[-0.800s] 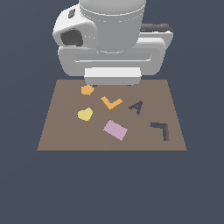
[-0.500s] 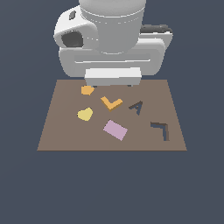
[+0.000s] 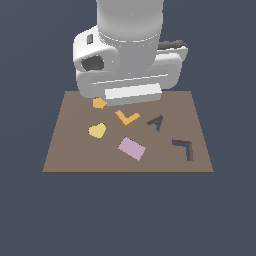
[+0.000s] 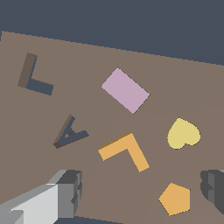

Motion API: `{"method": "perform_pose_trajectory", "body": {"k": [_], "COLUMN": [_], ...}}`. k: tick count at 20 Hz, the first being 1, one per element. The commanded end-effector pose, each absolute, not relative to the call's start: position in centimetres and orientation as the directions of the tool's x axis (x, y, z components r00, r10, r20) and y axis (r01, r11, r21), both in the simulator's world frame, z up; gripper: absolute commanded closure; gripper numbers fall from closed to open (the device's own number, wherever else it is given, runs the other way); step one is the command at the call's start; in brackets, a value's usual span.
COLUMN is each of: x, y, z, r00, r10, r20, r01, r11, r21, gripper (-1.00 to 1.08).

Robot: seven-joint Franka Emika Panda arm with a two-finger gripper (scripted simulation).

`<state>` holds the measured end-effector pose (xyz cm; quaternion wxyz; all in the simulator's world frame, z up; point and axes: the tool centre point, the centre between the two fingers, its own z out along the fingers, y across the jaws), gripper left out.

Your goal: Insert a designated object into the corresponding slot on a board.

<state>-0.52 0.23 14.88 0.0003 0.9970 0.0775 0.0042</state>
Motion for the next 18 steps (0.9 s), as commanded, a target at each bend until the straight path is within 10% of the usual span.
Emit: {"method": "perform_pose_trajectory", "body": {"k": [1,18], "x": [-0.8,-3.0], "y": [0.3,0.1], "z": [13.8,5.8], "r00": [0.979,0.831], "r10": [0.206,0.556], "r20": [0.007,0.002], "r01": [0.206,0.556], "r11": [-0.979,-0.831], "r21": [0.001,-0.001], "gripper": [-0.92,-0.92]}}
